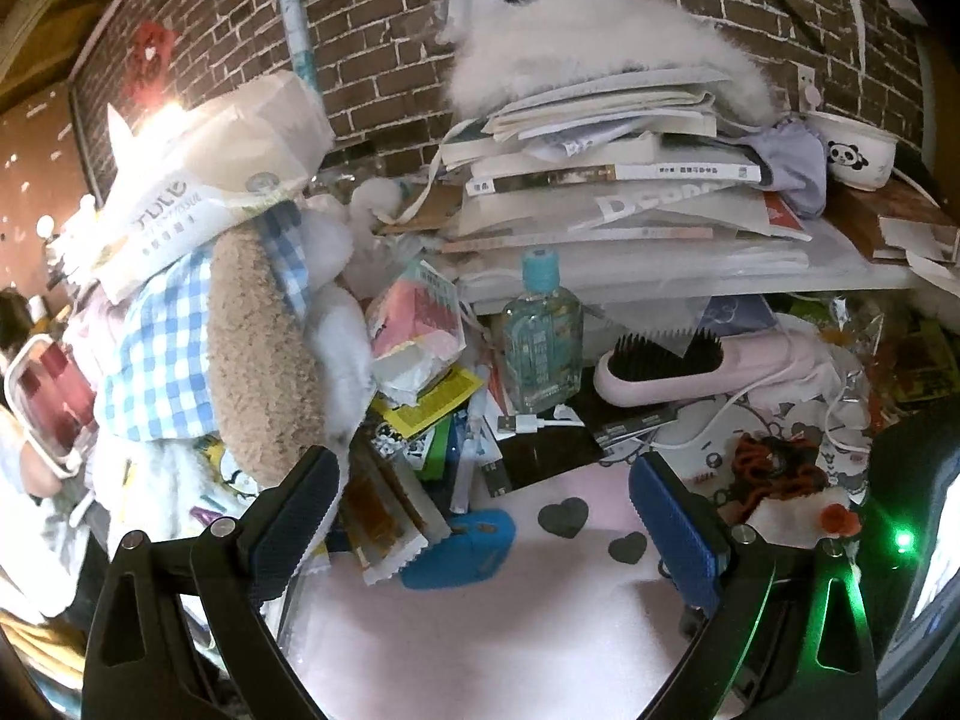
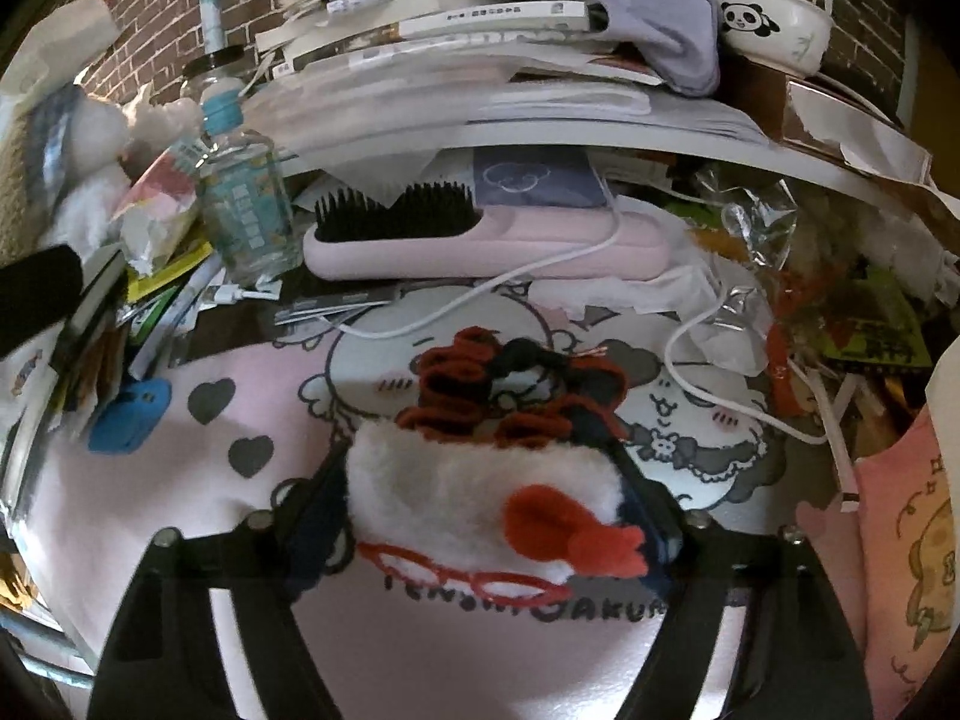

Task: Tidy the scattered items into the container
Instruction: 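Grasp the Hello Kitty plush with the right gripper and lift it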

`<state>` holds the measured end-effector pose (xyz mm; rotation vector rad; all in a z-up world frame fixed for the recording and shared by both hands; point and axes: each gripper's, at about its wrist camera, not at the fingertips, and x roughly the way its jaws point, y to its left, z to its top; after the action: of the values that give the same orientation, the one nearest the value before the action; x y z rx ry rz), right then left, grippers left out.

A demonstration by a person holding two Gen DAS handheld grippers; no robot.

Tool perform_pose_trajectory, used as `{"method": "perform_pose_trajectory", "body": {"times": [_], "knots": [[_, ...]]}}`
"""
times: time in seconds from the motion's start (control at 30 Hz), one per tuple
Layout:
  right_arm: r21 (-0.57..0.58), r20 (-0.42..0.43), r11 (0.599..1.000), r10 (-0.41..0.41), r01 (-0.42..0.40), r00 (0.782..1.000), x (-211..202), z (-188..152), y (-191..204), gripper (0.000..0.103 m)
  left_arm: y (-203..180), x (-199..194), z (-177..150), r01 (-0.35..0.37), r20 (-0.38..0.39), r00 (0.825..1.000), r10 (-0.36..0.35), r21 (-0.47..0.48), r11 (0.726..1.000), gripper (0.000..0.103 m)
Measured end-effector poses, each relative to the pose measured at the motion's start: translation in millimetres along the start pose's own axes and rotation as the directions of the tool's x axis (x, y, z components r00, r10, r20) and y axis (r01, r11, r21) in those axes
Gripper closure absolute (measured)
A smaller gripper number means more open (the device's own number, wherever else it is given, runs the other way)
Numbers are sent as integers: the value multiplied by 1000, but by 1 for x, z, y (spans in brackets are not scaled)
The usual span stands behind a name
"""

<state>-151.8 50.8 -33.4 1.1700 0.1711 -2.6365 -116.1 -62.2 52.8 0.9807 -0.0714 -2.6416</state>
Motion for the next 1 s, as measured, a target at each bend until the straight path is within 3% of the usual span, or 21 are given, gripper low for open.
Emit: {"method": "perform_pose_trajectory", "body": {"times": [0.1,0.2,0.47,0.8,1.0], "knots": [[-8,4,1000,2,-2,1000,-1,1,0,44,-2,2,-1,2,-6,1000,-2,3,1000,6],[-14,3,1000,5,-5,1000,-2,0,-1,48,-3,1,-1,3,-5,1000,-3,9,1000,6],[-26,18,1000,-10,11,1000,-8,-5,-2,50,-6,-3,-3,10,-5,1000,-10,14,1000,6],[-108,114,984,-127,140,985,-33,-7,6,50,1,-13,-7,11,5,1000,-11,-7,1000,6],[-186,196,948,-221,257,955,-48,-6,19,50,15,-18,-12,8,7,1000,-8,-51,999,6]]}}
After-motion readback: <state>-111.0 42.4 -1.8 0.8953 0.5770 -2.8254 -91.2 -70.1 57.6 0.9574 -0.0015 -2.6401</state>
